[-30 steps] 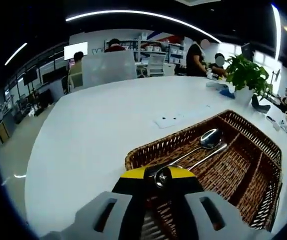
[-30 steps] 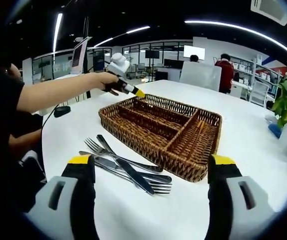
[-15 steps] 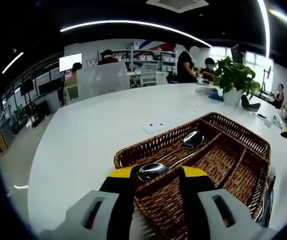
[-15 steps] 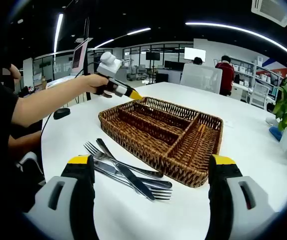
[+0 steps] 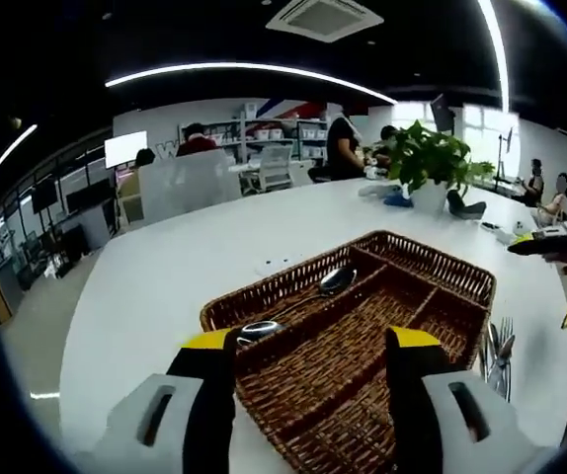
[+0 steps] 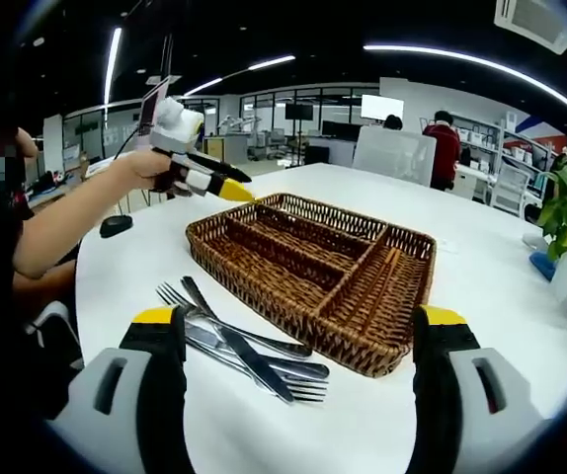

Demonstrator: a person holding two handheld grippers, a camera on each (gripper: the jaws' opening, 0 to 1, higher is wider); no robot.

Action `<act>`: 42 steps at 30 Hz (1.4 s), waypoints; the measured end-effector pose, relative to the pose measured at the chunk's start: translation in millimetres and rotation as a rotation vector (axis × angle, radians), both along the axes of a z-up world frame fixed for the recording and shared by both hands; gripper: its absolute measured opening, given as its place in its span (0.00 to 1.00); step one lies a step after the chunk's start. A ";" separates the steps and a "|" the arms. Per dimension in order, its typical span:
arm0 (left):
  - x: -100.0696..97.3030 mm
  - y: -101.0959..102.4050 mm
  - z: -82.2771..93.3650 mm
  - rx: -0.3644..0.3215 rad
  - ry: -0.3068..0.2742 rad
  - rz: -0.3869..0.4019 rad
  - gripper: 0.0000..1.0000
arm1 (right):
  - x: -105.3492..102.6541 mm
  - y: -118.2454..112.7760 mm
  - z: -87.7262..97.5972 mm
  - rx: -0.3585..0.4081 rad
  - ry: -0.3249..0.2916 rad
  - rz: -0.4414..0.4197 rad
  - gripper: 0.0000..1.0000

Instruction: Arrange the knives, forks, and spoons in their matching storage slots by inserting each utensil handle-first until every utensil is classified and aligned in the correct compartment

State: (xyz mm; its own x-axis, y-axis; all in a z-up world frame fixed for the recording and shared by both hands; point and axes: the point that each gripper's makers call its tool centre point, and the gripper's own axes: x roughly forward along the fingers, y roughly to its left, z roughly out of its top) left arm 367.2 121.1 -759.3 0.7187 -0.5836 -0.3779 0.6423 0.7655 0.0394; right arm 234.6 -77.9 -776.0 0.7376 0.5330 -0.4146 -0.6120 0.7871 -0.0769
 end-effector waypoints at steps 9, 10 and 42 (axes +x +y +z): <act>-45.9 -7.3 33.5 -0.078 -0.069 -0.049 0.82 | 5.1 -3.8 -0.2 -0.002 -0.001 0.002 0.98; -49.9 -8.0 33.8 -0.075 -0.069 -0.051 0.85 | 5.7 -4.2 0.4 -0.001 -0.003 0.002 0.98; -152.6 -9.9 -13.7 -0.095 0.012 0.004 0.99 | -0.4 -14.0 2.2 0.037 -0.022 -0.036 0.99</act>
State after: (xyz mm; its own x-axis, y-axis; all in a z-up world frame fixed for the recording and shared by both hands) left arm 214.6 111.2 -773.0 0.7165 -0.6146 -0.3299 0.6395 0.7677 -0.0413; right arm 234.2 -91.9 -773.8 0.7654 0.5206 -0.3783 -0.5817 0.8111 -0.0608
